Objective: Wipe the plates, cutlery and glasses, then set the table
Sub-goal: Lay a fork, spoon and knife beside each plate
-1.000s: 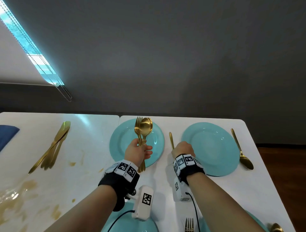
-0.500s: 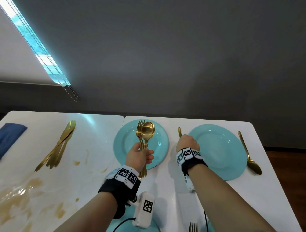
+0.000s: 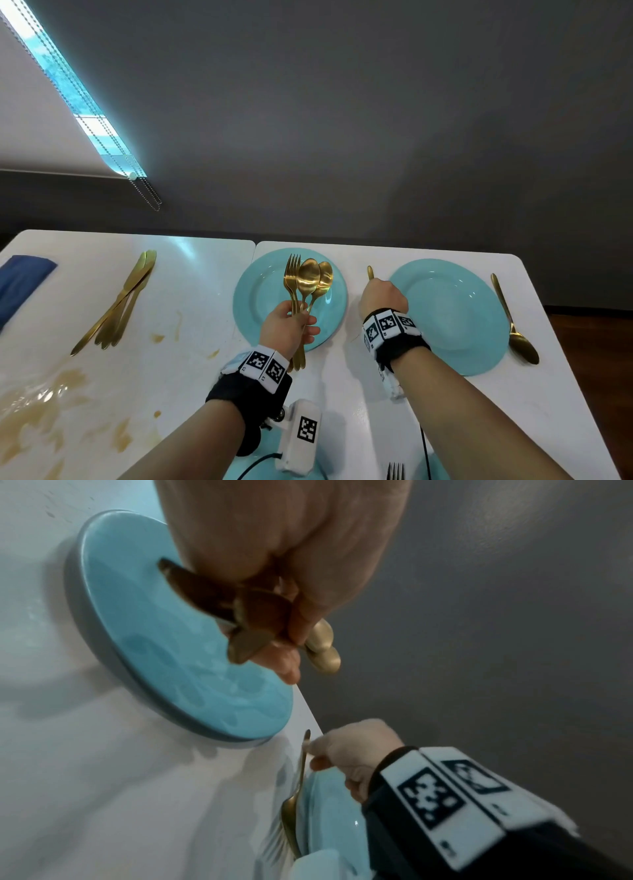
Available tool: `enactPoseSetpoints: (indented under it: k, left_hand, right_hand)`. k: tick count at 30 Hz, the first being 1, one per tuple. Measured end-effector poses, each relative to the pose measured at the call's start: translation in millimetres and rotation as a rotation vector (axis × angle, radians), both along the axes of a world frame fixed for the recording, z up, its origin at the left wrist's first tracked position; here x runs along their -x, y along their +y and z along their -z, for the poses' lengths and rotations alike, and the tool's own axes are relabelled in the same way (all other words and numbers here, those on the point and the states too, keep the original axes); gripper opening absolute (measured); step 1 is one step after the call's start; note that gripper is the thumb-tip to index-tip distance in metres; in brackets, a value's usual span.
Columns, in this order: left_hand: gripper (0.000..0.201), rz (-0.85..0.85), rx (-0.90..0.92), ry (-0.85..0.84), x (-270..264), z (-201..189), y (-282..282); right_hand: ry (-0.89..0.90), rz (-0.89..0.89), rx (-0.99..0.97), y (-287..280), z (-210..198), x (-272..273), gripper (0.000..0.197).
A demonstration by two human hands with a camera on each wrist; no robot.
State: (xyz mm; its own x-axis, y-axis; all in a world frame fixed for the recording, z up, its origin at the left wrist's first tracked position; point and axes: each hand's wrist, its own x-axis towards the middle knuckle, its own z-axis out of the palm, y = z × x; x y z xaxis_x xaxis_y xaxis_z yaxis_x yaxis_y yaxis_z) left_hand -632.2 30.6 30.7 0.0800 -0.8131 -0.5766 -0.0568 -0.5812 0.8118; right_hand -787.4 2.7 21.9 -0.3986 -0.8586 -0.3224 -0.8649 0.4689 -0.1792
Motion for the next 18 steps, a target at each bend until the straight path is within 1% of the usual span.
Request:
enactPoseSetpoints:
  k: [3,6,8,9,10,12,14,15,16,18]
  left_hand:
    - [0.011,0.002,-0.001,0.004,1.5,-2.9,2.2]
    - [0.011,0.032,-0.005,-0.008,4.4,-6.4,5.9]
    - [0.013,0.073,-0.011,-0.002,7.4,-9.5,9.4]
    - [0.014,0.101,-0.010,-0.001,8.6,-12.0,12.0]
    - [0.015,0.137,-0.006,-0.003,9.5,-14.4,15.2]
    - [0.017,0.217,0.002,-0.004,9.4,-19.0,22.1]
    - [0.016,0.281,0.001,0.008,6.6,-23.1,29.6]
    - [0.016,0.311,0.001,0.008,4.2,-24.7,33.5]
    - [0.015,0.343,0.002,0.003,1.5,-26.4,37.5]
    - [0.013,0.402,0.003,-0.008,-5.8,-30.2,45.8]
  right_hand:
    - [-0.025,-0.126,0.093,9.2,-15.5,-4.5,0.026]
    - [-0.044,-0.409,0.271,27.4,-24.4,-9.8,0.027]
    - [-0.061,-0.621,0.313,42.8,-30.8,-17.7,0.019]
    - [-0.057,-0.683,0.323,49.5,-35.1,-20.3,0.014]
    - [-0.041,-0.749,0.346,55.2,-38.8,-22.0,0.013]
    - [-0.031,-0.798,0.279,63.4,-46.2,-24.9,0.012]
    - [0.035,-0.812,0.136,73.1,-52.4,-25.1,0.024]
    - [0.086,-0.815,0.085,78.2,-56.3,-25.8,0.026]
    - [0.123,-0.829,0.061,84.3,-60.7,-27.7,0.026]
    - [0.133,-0.824,0.024,97.2,-67.0,-35.6,0.026]
